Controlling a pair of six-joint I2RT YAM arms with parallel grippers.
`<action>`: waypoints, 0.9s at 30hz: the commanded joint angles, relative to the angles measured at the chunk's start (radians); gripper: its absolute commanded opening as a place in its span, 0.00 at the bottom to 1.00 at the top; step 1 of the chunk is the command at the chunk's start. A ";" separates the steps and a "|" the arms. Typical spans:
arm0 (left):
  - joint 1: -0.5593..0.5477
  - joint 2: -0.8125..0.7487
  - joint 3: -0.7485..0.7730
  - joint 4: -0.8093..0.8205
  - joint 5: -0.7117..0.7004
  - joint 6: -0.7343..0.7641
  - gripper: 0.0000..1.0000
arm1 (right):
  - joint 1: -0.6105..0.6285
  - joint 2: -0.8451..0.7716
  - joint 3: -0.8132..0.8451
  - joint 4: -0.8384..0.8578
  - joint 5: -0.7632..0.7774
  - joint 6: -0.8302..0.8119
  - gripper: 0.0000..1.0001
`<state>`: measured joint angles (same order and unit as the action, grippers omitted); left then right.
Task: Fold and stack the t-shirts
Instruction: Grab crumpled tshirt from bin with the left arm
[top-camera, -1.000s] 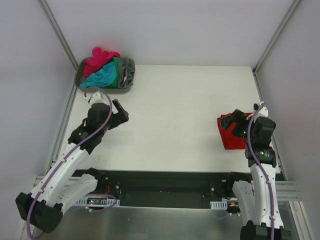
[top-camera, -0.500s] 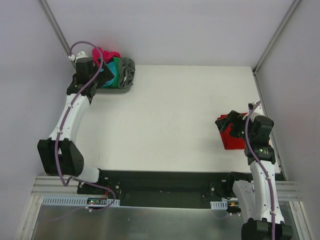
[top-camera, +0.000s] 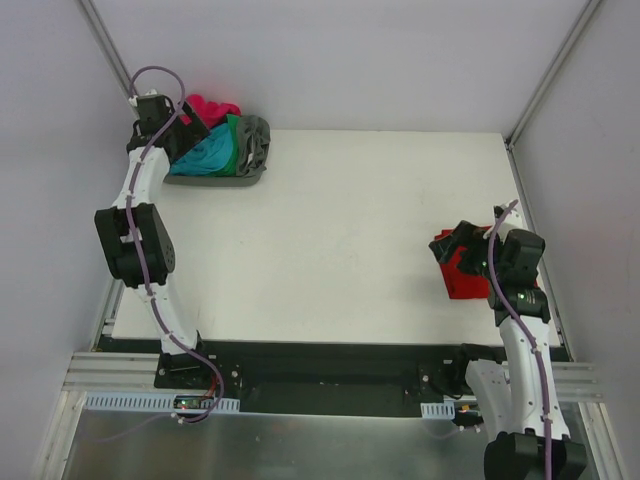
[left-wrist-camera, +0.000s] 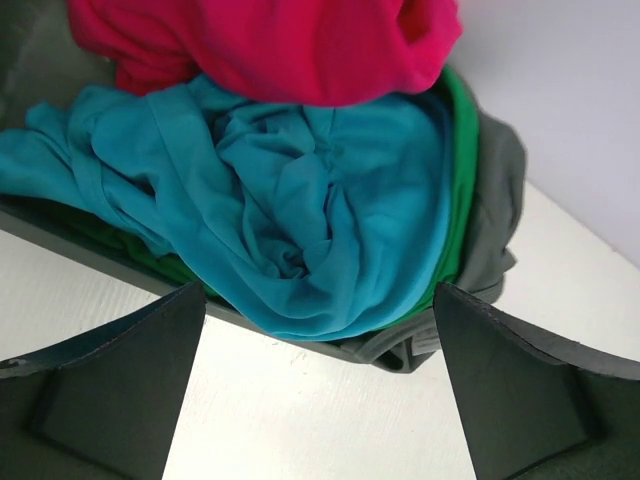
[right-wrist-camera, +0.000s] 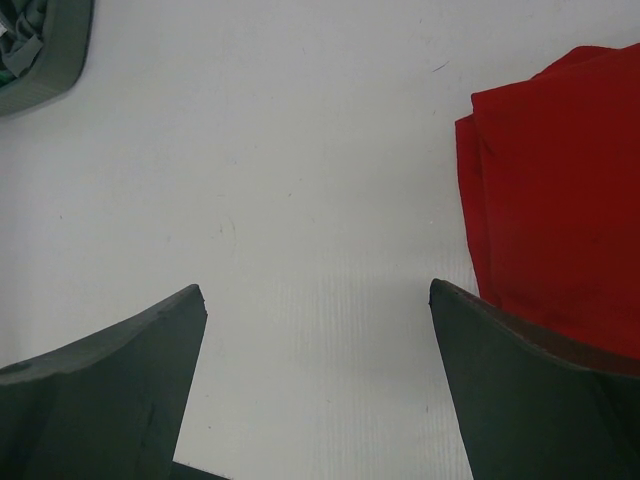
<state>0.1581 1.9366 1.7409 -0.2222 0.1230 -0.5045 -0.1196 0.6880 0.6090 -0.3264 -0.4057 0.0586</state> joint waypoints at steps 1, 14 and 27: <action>0.001 0.036 0.028 0.004 0.060 0.012 0.95 | 0.003 0.015 0.006 0.030 -0.008 -0.020 0.96; 0.004 0.208 0.132 0.003 0.047 0.003 0.61 | 0.005 0.039 0.011 0.018 -0.008 -0.026 0.96; 0.004 0.003 0.054 -0.002 0.055 0.018 0.16 | 0.005 0.048 0.012 0.012 -0.010 -0.020 0.96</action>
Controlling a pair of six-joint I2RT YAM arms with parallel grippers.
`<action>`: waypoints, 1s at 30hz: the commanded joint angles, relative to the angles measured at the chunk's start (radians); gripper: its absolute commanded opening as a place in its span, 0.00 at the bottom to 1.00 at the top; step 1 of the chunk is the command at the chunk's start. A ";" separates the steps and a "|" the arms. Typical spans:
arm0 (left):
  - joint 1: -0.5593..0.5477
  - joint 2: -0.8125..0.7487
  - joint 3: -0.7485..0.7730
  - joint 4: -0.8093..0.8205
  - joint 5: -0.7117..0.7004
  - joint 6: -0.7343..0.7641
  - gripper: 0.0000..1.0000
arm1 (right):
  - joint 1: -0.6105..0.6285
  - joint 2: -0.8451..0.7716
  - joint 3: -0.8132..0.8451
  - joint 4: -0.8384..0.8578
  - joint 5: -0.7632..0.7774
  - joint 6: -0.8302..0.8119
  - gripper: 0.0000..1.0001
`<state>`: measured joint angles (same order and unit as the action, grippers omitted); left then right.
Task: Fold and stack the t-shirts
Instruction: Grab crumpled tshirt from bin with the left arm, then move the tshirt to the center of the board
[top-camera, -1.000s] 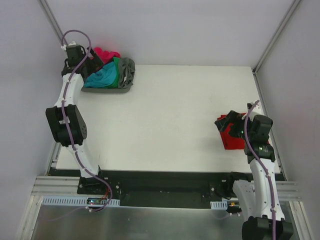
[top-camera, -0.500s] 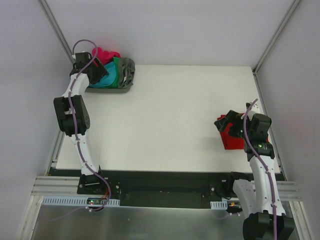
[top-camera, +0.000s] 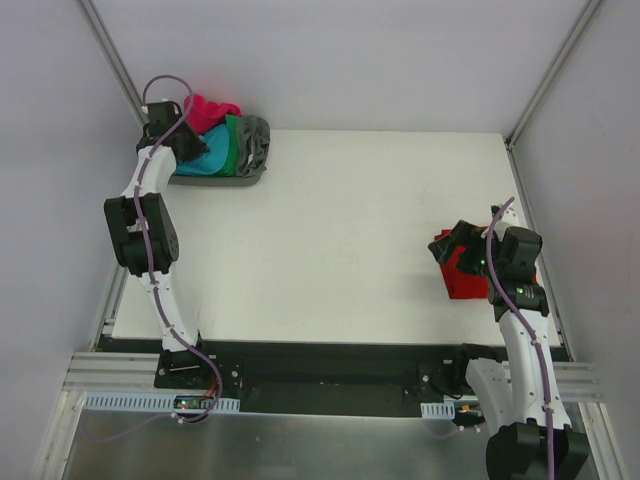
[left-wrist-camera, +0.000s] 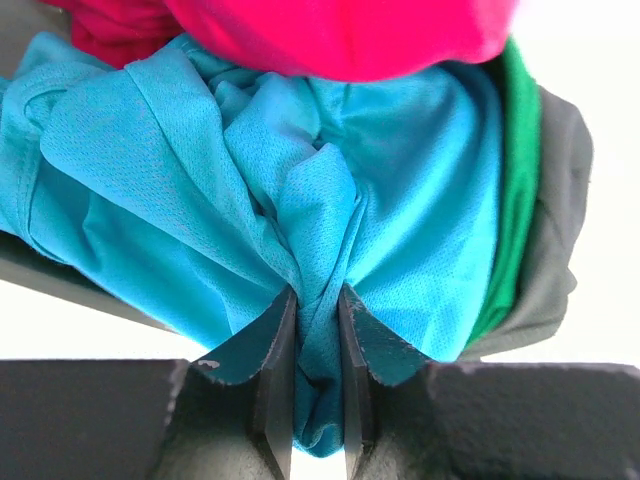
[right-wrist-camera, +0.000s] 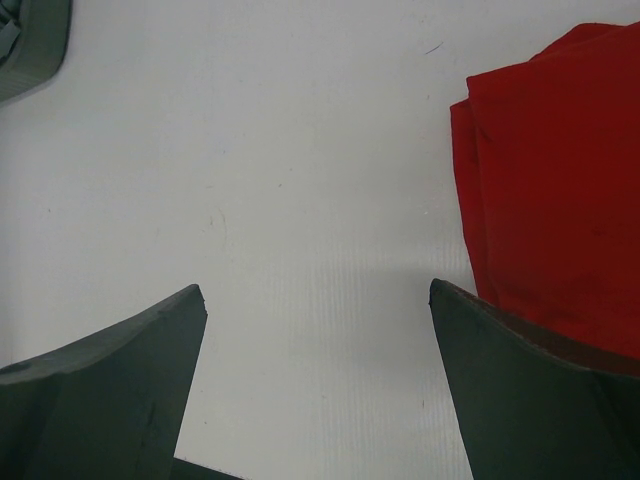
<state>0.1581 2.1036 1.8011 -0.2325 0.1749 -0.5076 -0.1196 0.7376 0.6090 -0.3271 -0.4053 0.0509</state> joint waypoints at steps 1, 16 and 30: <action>0.004 -0.189 -0.009 0.006 -0.002 0.023 0.16 | 0.005 -0.003 0.012 0.011 -0.009 -0.014 0.96; 0.004 -0.476 0.044 -0.005 0.029 0.052 0.00 | 0.005 -0.001 0.015 0.006 0.002 -0.011 0.96; -0.365 -0.830 -0.180 0.022 0.295 0.075 0.00 | 0.005 -0.010 0.017 0.049 -0.089 0.018 0.96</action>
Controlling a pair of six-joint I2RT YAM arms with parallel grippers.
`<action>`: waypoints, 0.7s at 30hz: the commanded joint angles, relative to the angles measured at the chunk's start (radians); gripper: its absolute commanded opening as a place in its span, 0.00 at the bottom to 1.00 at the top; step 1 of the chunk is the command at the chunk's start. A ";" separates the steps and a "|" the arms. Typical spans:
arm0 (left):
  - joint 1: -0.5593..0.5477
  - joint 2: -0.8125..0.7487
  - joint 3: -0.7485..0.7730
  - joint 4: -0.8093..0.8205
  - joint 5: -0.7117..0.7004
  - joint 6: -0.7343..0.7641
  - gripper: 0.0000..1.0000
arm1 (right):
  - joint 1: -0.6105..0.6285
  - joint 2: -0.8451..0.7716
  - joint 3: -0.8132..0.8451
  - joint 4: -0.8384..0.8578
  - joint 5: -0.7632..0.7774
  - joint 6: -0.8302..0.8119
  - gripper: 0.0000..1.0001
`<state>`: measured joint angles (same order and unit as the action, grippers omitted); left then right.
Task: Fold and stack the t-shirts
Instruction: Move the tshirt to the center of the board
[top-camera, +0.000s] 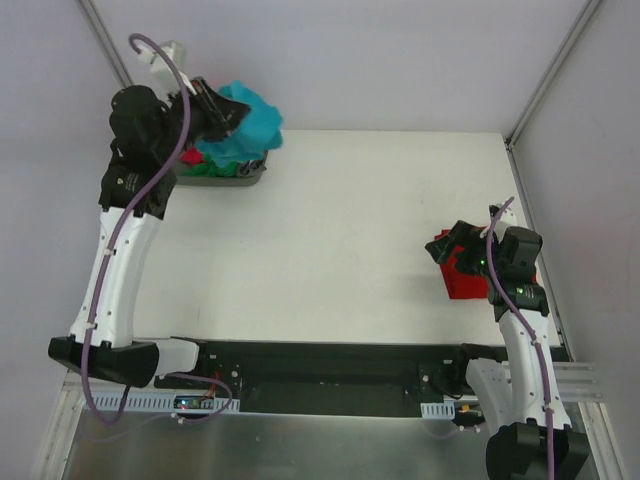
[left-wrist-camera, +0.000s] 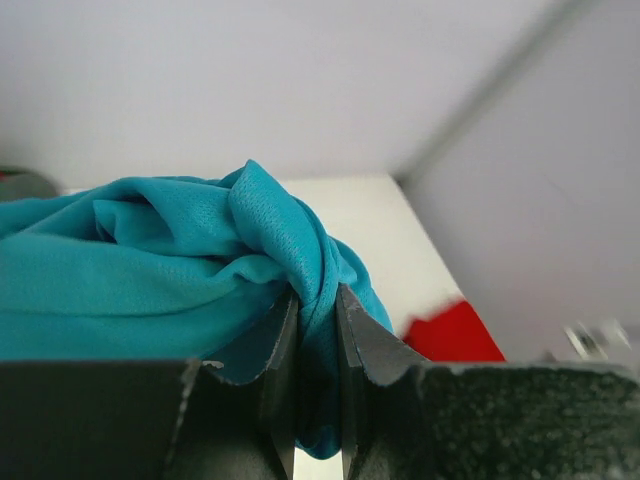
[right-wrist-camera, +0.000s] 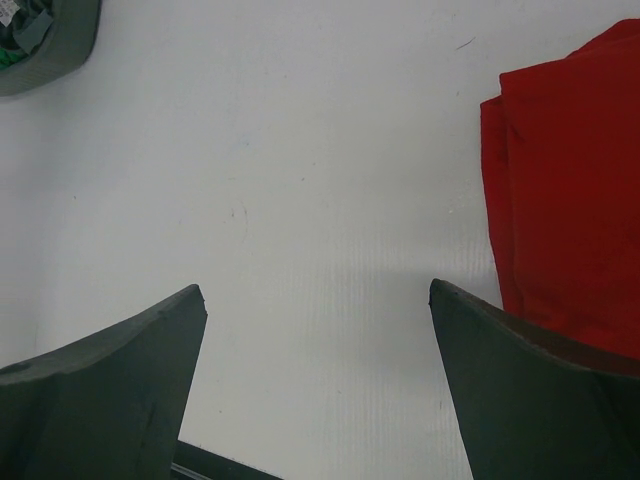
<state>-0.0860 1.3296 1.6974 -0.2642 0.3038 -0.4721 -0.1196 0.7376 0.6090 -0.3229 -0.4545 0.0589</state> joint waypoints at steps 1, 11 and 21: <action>-0.141 -0.061 -0.096 0.068 0.223 0.029 0.01 | 0.005 -0.010 0.017 0.045 -0.041 0.009 0.96; -0.176 -0.129 -0.507 0.036 -0.113 0.079 0.98 | 0.005 -0.023 0.025 -0.012 0.054 0.015 0.96; -0.184 -0.116 -0.800 -0.006 -0.082 -0.115 0.99 | 0.118 0.094 0.028 -0.013 0.049 0.025 0.96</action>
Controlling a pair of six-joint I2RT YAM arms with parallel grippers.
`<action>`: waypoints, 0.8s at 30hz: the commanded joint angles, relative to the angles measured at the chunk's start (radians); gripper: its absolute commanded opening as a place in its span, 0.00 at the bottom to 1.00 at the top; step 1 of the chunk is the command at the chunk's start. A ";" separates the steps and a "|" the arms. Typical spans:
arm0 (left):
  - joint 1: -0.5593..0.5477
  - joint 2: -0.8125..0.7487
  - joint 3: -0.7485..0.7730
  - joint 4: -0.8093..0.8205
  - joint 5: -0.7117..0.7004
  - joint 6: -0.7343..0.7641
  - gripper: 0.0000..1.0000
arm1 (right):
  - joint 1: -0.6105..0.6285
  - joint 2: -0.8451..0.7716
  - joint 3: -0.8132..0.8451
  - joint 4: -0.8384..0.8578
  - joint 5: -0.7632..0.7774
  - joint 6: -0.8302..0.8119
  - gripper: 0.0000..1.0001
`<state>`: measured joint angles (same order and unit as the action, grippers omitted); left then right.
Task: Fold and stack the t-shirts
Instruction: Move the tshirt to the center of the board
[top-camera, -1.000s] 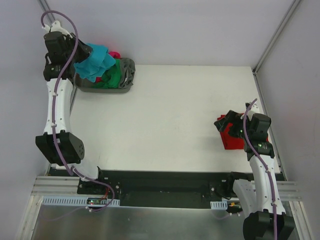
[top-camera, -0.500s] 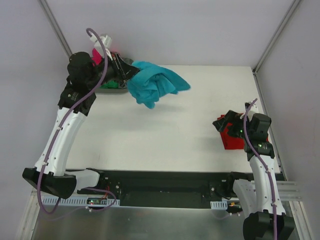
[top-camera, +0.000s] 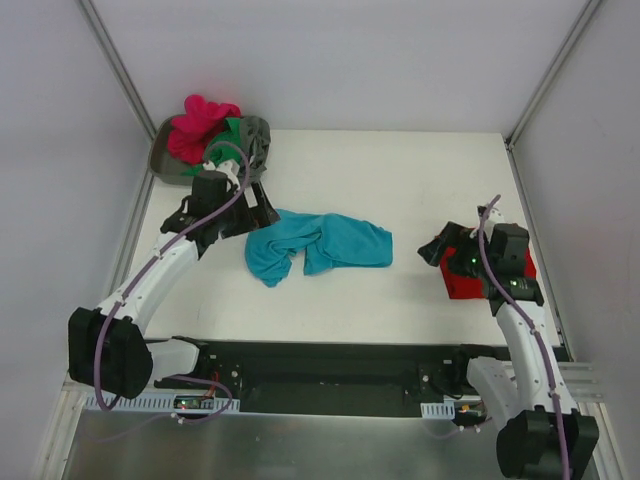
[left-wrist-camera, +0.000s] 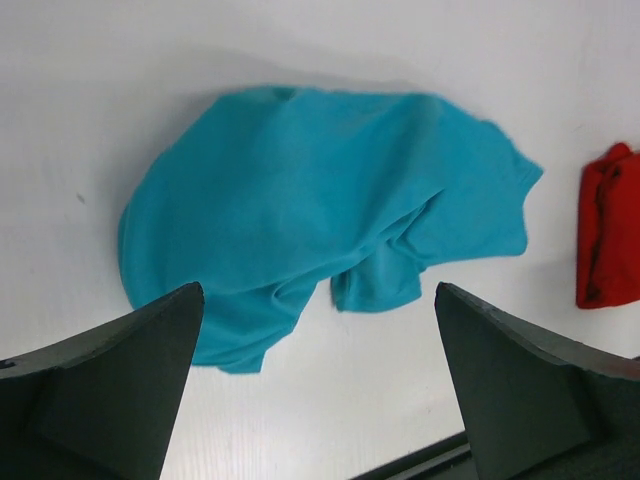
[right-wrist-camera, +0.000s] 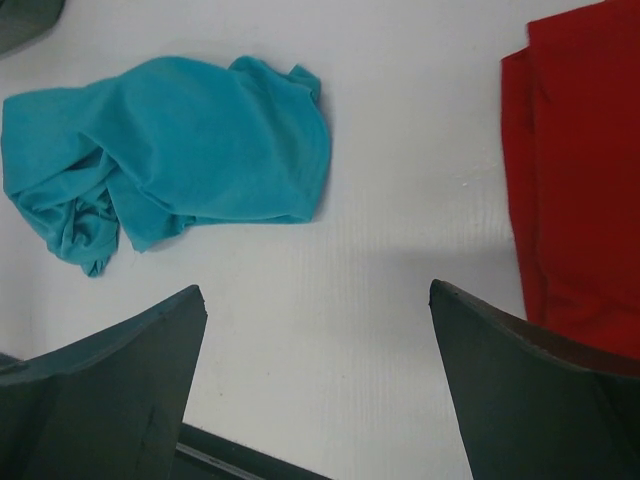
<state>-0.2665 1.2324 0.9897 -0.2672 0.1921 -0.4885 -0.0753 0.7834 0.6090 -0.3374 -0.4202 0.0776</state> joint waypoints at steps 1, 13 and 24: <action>-0.013 -0.011 -0.120 -0.003 0.043 -0.090 0.99 | 0.128 0.071 0.032 0.009 0.030 0.010 0.96; -0.046 -0.238 -0.456 -0.003 -0.039 -0.153 0.95 | 0.426 0.526 0.265 0.112 0.187 -0.057 0.96; -0.043 0.021 -0.318 0.082 -0.125 -0.137 0.65 | 0.497 0.950 0.606 0.045 0.224 -0.145 0.99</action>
<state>-0.3023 1.1614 0.5789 -0.2409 0.1230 -0.6388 0.3927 1.6470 1.0908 -0.2584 -0.2436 -0.0017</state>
